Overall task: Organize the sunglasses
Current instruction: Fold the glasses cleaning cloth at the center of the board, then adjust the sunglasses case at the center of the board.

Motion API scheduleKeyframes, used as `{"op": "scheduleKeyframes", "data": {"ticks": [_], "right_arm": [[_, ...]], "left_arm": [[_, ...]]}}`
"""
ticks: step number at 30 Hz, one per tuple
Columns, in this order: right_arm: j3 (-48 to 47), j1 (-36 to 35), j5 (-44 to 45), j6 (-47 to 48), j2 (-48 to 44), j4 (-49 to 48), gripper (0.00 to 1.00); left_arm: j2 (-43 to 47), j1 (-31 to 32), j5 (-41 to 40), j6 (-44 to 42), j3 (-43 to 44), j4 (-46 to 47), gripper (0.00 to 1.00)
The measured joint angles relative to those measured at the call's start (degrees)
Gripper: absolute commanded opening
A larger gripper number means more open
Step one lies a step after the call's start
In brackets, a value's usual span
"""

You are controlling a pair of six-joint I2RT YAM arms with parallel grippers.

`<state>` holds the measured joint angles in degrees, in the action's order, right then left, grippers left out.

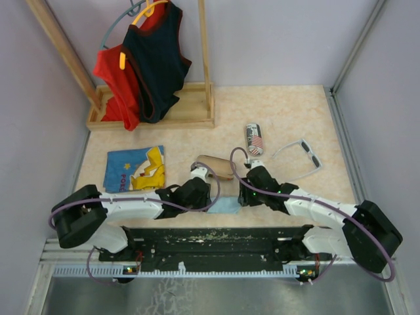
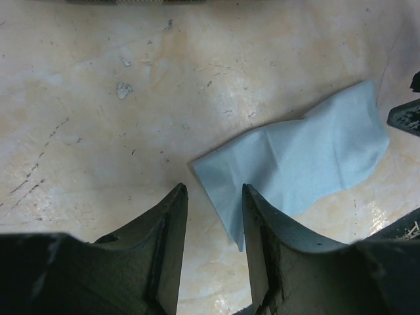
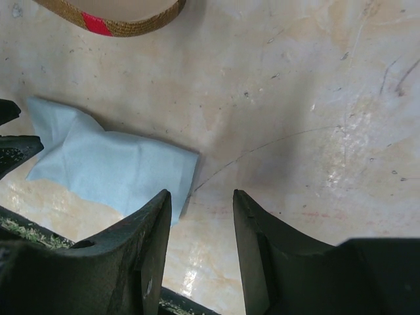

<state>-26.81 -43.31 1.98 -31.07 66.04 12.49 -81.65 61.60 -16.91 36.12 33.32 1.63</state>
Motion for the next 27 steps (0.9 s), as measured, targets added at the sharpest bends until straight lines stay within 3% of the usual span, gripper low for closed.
{"op": "scheduleKeyframes", "data": {"ticks": [5,12,27], "right_arm": [[-0.02,0.00,4.74,-0.98,-1.92,-0.81,0.43],[-3.61,1.92,10.49,-1.51,0.31,-6.10,0.43],[-8.76,7.13,7.43,-0.20,13.40,-17.00,0.43]], "left_arm": [[2.12,-0.02,-2.34,1.60,-0.20,-2.16,0.48],[13.92,-0.76,-9.75,3.96,-1.97,-5.79,0.49],[18.84,-1.40,-13.68,6.43,-4.20,-11.04,0.48]]}}
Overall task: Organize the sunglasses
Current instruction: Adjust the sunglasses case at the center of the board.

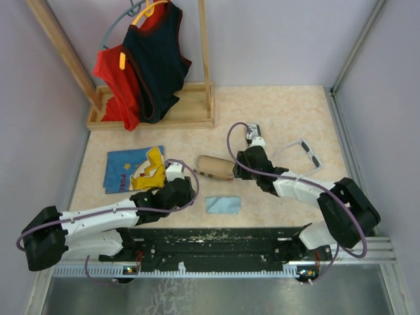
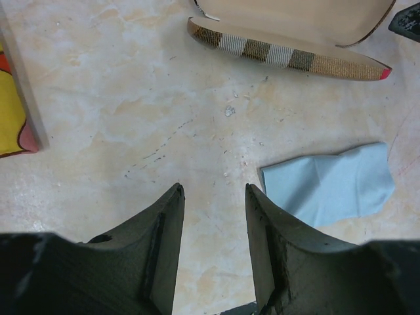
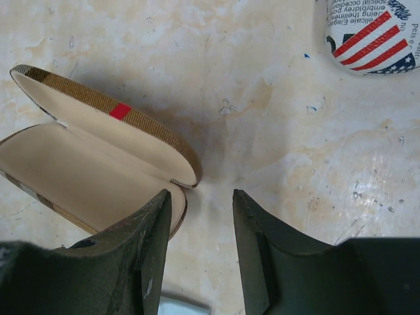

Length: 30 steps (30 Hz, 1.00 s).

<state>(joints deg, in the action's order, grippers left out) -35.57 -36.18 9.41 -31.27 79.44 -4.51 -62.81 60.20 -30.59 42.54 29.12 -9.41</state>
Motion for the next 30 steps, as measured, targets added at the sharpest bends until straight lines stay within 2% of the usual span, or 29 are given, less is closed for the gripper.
{"op": "scheduleKeyframes", "data": {"ticks": [13,30], "right_arm": [[-3.96,2.08,-2.84,1.55,8.11,-2.80,0.40],[-6.67,2.36,-2.38,4.11,10.62,-2.82,0.40]], "left_arm": [[0.79,-0.22,-0.09,0.13,-0.20,-0.24,0.48],[1.44,-0.26,-0.13,0.15,-0.74,-0.92,0.48]]}}
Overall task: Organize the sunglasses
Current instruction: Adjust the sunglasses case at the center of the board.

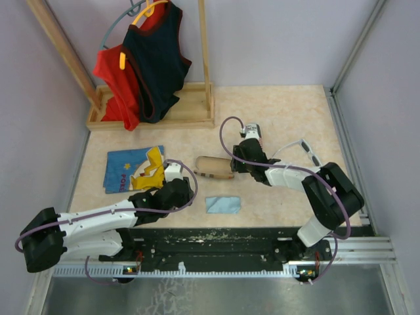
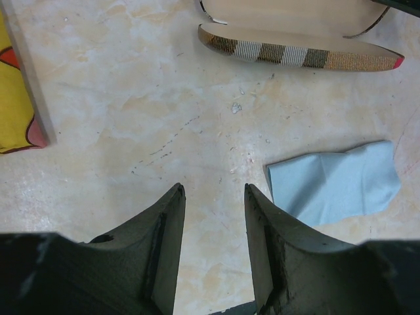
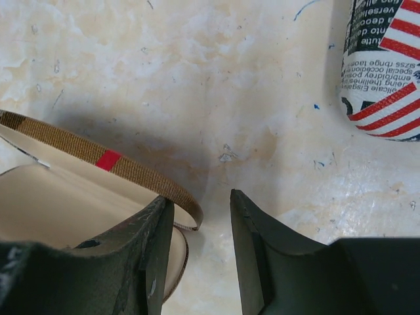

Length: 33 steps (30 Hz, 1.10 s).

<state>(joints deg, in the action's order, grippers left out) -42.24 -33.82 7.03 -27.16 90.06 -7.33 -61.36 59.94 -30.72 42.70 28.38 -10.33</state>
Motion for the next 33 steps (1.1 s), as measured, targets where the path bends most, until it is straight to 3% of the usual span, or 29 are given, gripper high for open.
{"op": "scheduleKeyframes", "data": {"ticks": [22,33], "right_arm": [[-2.40,0.66,0.59,2.19,0.70,0.79,0.42],[6.21,0.74,-0.74,4.13,-22.01,3.32,0.47]], "left_arm": [[0.74,-0.11,-0.11,0.15,-0.02,-0.07,0.48],[-2.91,-0.11,3.61,-0.46,-0.02,4.22,0.51]]}}
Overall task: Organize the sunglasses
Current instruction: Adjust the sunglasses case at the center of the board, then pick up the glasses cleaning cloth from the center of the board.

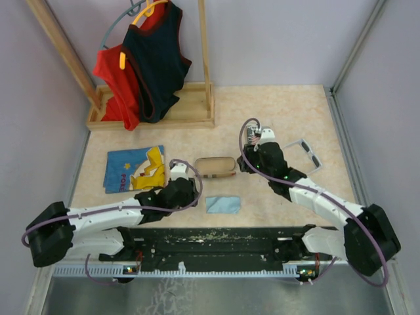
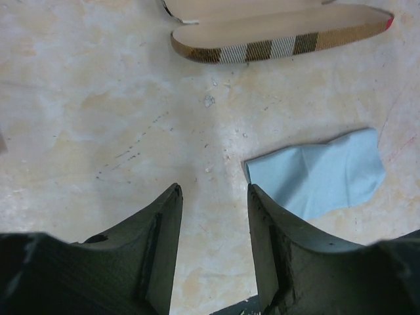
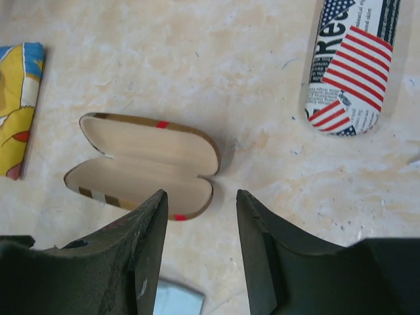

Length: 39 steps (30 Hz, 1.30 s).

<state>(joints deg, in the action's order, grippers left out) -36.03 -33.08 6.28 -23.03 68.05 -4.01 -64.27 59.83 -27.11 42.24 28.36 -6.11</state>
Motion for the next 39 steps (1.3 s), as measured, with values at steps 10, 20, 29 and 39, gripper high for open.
{"op": "scheduleKeyframes", "data": {"ticks": [10,20,29,39], "right_arm": [[9.35,0.00,-2.99,-1.51,-9.64,8.61,0.47],[12.81,0.00,-3.65,-2.60,-12.09,10.86,0.48],[13.97,0.00,-4.26,-2.64,-12.20,10.86,0.48],[14.36,0.00,-4.55,-2.71,-13.42,10.69,0.48]], "left_arm": [[-14.51,0.98,5.03,-1.62,6.47,1.77,0.54],[-18.62,2.40,5.49,-1.51,8.13,2.58,0.53],[-22.49,4.94,4.20,-0.46,11.21,1.31,0.51],[-21.77,5.66,1.46,2.43,11.87,-1.57,0.51]]}}
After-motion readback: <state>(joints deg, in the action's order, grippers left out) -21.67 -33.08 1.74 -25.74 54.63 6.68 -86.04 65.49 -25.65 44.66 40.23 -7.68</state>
